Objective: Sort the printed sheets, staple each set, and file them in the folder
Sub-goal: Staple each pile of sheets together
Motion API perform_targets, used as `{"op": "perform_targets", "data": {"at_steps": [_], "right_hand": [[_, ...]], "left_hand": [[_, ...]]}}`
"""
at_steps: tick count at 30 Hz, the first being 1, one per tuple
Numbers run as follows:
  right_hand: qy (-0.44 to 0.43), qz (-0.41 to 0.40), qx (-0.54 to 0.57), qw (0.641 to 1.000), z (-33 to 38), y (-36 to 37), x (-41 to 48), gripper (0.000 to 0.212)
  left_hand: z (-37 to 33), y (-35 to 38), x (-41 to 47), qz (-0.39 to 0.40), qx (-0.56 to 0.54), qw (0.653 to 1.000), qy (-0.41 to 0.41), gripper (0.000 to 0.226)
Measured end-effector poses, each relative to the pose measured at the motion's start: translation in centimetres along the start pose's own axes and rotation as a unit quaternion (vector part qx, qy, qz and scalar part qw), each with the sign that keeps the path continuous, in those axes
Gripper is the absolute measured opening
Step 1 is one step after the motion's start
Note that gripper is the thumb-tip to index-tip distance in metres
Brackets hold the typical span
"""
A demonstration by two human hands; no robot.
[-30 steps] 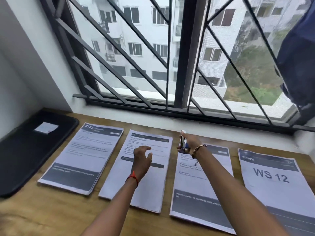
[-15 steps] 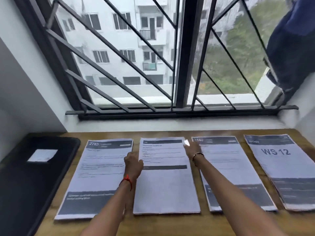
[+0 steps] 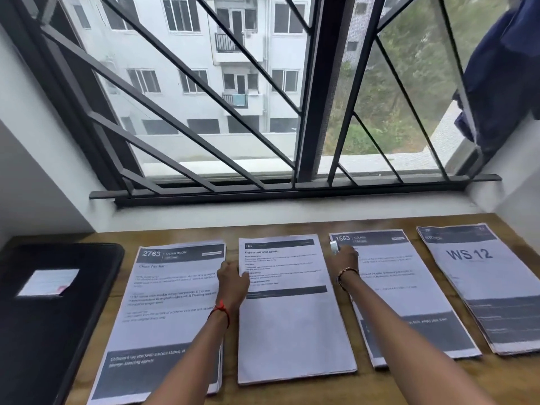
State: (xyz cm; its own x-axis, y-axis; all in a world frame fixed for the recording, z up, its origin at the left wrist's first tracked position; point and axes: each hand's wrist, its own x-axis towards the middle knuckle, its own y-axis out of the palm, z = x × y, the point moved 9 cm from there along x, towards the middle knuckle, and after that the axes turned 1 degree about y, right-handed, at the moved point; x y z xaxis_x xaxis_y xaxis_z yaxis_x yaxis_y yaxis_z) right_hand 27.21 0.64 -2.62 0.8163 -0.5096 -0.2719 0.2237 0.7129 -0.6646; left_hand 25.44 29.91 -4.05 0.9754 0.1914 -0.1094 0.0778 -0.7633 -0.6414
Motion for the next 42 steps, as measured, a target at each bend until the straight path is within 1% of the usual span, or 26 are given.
{"op": "perform_targets", "data": {"at_steps": [2,4,7,8,10,11,13,15,16,19,21,24,26,27,29,31,33,35,37,39,42], "right_hand": [[0.010,0.016,0.002,1.000,0.1,0.8,0.6,0.017],[0.012,0.032,-0.011,0.999,0.5,1.6,1.0,0.018],[-0.002,0.033,-0.047,0.998,1.1,2.5,1.4,0.021],[-0.007,0.030,-0.053,0.998,1.4,2.7,1.4,0.027],[-0.016,0.030,-0.062,0.997,1.7,3.2,1.6,0.035],[-0.023,0.034,-0.062,0.997,1.9,3.4,1.5,0.033],[-0.032,0.031,-0.056,0.997,2.1,3.6,1.7,0.024],[-0.038,0.026,-0.055,0.997,2.2,3.7,1.8,0.033],[-0.039,0.021,-0.059,0.997,2.1,3.7,2.0,0.036],[-0.042,0.004,-0.060,0.997,2.2,3.5,1.9,0.037],[-0.041,-0.003,-0.057,0.998,2.0,3.6,1.9,0.036],[-0.028,-0.020,-0.053,0.998,1.7,3.7,1.9,0.021],[-0.013,-0.068,-0.020,0.997,1.7,3.0,2.0,0.022],[-0.017,-0.094,0.009,0.995,2.0,2.6,2.0,0.024],[-0.037,-0.115,0.071,0.990,3.3,2.2,1.6,0.025],[-0.082,-0.102,0.094,0.987,5.2,2.6,1.3,0.026],[-0.153,-0.069,0.080,0.982,7.3,3.6,0.6,0.021],[-0.237,-0.013,0.029,0.971,9.1,5.6,-0.6,0.016],[-0.304,0.038,-0.053,0.950,9.8,8.0,-1.9,0.013],[-0.331,0.073,-0.126,0.932,9.9,9.9,-2.7,0.011],[-0.310,0.104,-0.182,0.927,9.1,11.6,-2.8,0.012]], "left_hand": [[0.0,-0.2,0.3,-0.012,-0.002,1.000,-0.007,0.014],[0.1,-0.1,0.7,-0.014,-0.008,1.000,-0.017,0.012],[0.4,0.5,1.2,-0.001,-0.014,0.999,-0.029,0.004],[0.7,0.8,1.5,0.005,-0.012,0.999,-0.034,0.005],[1.1,1.3,1.9,0.013,-0.003,0.999,-0.040,0.018],[1.1,1.5,2.0,0.016,-0.003,0.999,-0.041,0.022],[1.1,1.9,2.1,0.023,-0.010,0.999,-0.039,0.024],[1.0,2.1,2.0,0.025,-0.020,0.999,-0.042,0.025],[0.9,2.1,1.9,0.025,-0.023,0.999,-0.042,0.026],[0.8,2.0,1.7,0.016,-0.019,0.999,-0.041,0.035],[0.8,2.0,1.6,0.012,-0.014,0.999,-0.042,0.034],[0.8,2.0,1.6,0.014,-0.021,0.999,-0.044,0.027],[1.0,1.9,1.8,0.013,-0.026,0.998,-0.057,0.026],[1.0,1.9,2.0,0.011,-0.024,0.998,-0.063,0.026],[1.2,1.8,2.4,0.006,-0.015,0.997,-0.074,0.028],[1.0,1.8,2.8,-0.001,-0.007,0.997,-0.073,0.030],[0.9,1.9,3.3,-0.005,-0.004,0.998,-0.066,0.029],[1.0,2.0,3.8,-0.009,-0.001,0.997,-0.070,0.026],[1.0,1.8,4.2,-0.024,0.005,0.997,-0.077,0.024],[1.0,1.5,4.5,-0.044,0.017,0.996,-0.081,0.026],[1.0,1.0,4.8,-0.064,0.023,0.994,-0.091,0.024]]}}
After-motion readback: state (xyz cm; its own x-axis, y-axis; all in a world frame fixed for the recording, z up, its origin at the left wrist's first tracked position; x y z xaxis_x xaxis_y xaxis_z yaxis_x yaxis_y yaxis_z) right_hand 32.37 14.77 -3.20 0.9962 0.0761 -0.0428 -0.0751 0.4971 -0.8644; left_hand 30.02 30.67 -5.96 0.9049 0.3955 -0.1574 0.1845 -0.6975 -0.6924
